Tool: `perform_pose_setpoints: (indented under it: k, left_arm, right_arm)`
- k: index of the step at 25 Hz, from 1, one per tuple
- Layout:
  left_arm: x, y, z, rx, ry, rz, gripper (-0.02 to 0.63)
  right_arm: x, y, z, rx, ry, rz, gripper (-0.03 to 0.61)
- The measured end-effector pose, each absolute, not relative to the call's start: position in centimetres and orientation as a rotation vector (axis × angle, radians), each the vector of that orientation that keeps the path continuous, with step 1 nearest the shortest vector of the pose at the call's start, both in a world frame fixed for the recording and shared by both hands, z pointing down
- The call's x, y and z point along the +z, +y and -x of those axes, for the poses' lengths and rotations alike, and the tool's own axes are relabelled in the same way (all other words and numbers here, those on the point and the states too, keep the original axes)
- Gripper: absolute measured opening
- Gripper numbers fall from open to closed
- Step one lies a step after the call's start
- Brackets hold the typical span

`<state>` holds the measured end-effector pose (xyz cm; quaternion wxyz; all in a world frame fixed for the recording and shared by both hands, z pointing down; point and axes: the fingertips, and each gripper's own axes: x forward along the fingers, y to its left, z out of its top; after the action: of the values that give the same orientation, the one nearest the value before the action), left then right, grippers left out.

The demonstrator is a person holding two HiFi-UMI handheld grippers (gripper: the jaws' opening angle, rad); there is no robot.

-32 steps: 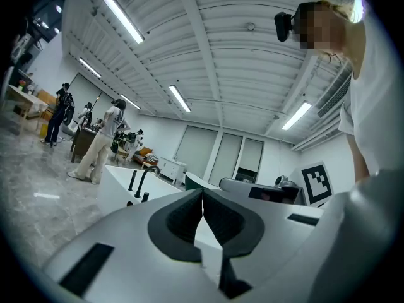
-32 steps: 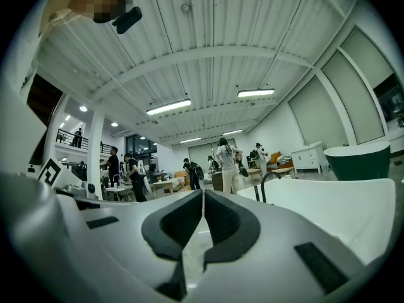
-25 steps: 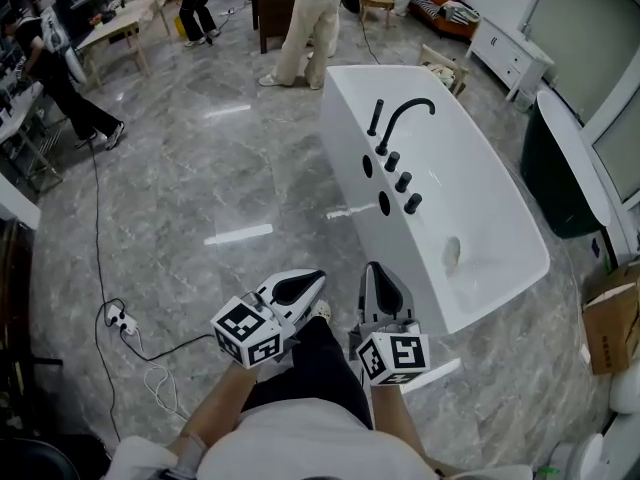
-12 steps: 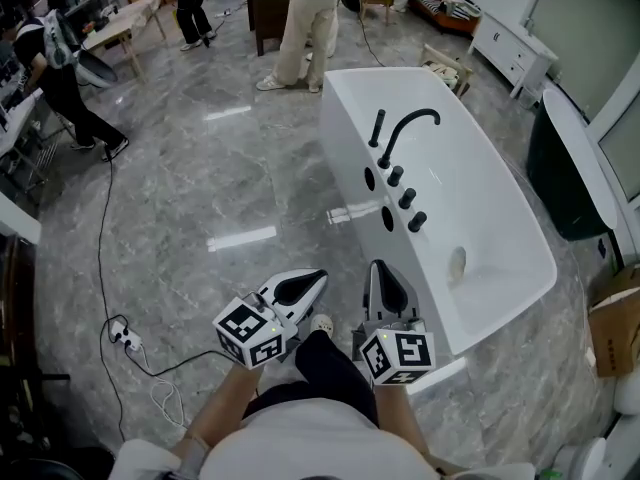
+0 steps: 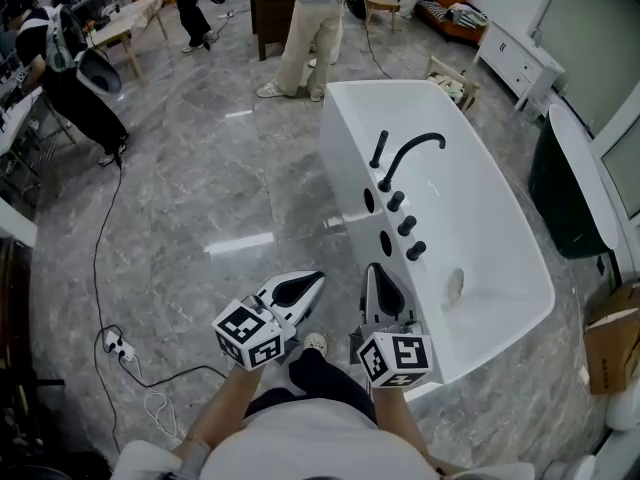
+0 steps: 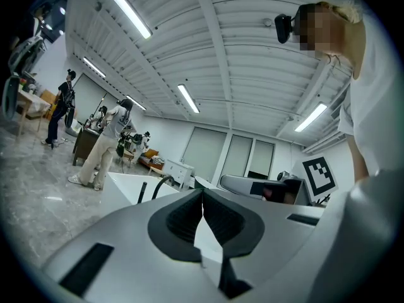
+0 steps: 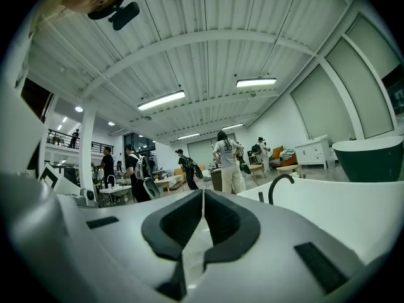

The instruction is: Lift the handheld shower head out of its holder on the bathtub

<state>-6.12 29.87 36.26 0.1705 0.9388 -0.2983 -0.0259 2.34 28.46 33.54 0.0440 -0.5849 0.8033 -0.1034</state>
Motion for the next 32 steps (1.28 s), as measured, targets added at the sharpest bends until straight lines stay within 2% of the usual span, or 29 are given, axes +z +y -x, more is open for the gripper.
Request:
perform_pose_setpoints:
  k: [14,32]
  left_arm:
    - [36.2,22.8,3.7,-0.096,-0.852,-2.674,0.011]
    - [37.1,21.3,2.0,-0.102,-0.869,-2.659,0.011]
  right_arm:
    - [33.7,21.5,-5.0,-0.297,2.432,1.814,0.020]
    - [34.9,19.7,-6.2,-0.340,2.433,1.814,0.020]
